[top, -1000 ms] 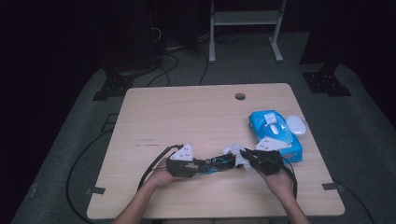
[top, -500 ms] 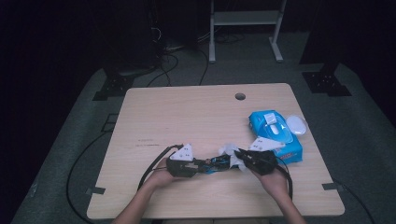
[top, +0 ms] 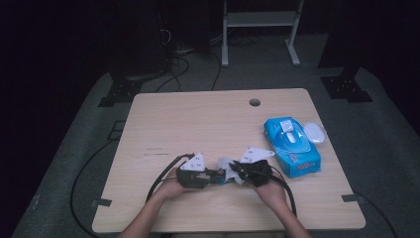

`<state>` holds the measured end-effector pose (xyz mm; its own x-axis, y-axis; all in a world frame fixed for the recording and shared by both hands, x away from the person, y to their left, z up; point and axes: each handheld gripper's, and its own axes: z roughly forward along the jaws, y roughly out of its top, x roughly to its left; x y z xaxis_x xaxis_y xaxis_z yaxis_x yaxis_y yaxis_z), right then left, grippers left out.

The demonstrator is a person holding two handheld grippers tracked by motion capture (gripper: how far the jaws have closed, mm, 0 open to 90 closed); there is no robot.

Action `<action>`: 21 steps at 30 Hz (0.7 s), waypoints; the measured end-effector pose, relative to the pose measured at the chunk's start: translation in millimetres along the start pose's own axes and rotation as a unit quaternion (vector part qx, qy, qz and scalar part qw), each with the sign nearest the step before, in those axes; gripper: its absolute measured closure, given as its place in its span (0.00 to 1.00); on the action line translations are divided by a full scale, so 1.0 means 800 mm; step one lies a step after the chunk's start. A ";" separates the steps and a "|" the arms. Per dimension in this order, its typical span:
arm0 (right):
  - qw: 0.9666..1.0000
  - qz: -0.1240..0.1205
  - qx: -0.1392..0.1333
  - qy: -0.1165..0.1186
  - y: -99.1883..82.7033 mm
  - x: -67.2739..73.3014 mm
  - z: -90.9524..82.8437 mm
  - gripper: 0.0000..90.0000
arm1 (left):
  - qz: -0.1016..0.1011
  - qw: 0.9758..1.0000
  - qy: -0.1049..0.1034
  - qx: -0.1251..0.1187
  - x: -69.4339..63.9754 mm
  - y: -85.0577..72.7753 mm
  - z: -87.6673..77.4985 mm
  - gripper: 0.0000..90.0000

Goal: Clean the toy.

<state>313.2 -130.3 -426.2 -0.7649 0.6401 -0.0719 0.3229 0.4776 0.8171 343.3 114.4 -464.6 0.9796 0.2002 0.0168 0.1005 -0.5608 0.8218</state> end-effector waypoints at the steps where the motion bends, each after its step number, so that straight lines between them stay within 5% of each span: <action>1: 1.000 0.011 -0.002 -0.005 -0.005 -0.008 -0.006 0.94 | 0.000 1.000 0.001 -0.001 0.000 0.000 0.000 0.79; 5: 0.999 0.036 0.007 -0.031 -0.020 -0.034 -0.027 0.94 | 0.000 1.000 0.000 0.000 0.000 0.000 0.000 0.79; 7: 0.998 0.050 0.002 -0.024 -0.026 -0.042 -0.032 0.93 | -0.001 1.000 0.000 -0.001 0.001 0.000 0.000 0.79; 21: 0.999 0.051 -0.012 -0.011 -0.030 -0.034 -0.030 0.93 | -0.029 0.999 0.032 0.002 0.012 -0.003 -0.009 0.73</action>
<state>313.2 -173.6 -430.4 -0.7157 0.6984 -0.0003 0.3844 0.3943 0.8347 351.0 123.4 -462.9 0.9587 0.2844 0.0059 0.1582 -0.5505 0.8197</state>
